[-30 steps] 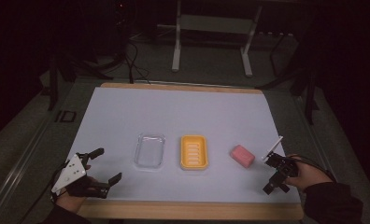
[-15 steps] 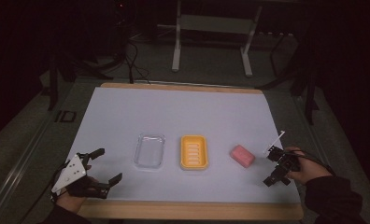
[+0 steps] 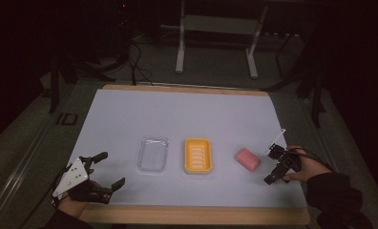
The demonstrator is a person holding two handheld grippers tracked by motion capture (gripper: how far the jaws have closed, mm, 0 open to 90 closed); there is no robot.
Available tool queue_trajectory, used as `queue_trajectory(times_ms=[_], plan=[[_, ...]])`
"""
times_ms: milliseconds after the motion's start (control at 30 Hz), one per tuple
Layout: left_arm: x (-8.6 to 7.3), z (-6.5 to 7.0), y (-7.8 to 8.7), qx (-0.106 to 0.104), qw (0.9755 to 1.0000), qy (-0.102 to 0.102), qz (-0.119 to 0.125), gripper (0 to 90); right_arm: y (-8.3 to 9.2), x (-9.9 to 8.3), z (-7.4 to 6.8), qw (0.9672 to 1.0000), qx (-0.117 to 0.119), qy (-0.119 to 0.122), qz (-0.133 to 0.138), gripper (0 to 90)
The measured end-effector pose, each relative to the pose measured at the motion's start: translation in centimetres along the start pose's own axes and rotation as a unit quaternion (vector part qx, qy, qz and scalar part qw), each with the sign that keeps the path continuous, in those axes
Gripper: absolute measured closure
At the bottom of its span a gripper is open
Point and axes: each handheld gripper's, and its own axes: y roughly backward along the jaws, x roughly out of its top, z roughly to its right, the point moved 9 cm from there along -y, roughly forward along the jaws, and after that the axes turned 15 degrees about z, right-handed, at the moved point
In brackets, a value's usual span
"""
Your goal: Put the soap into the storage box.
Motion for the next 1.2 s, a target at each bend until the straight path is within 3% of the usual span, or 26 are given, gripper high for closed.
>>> queue_trajectory(times_ms=[167,433,600,1033,1200], plan=[[0.0,0.0,0.0,-0.001,1.0,0.001,0.0,0.2,-0.3,0.6,-0.2,0.9997,0.007,0.023,-0.001,11.7],[0.0,0.1,0.0,-0.005,1.0,0.006,-0.001,0.2,-0.9,1.8,-0.1,0.9994,0.007,0.033,-0.003,13.7],[0.0,0.1,0.0,-0.004,1.0,0.006,-0.001,0.2,-1.2,2.6,-0.3,0.9996,0.014,0.024,0.0,13.7],[0.0,0.1,0.0,-0.007,0.9999,0.008,0.0,0.2,-2.0,4.5,-0.1,0.9985,0.015,0.052,0.009,15.0],[0.0,0.1,0.0,-0.007,0.9999,0.008,0.0,0.2,-2.7,5.4,-0.4,0.9982,0.022,0.052,0.02,17.7]])
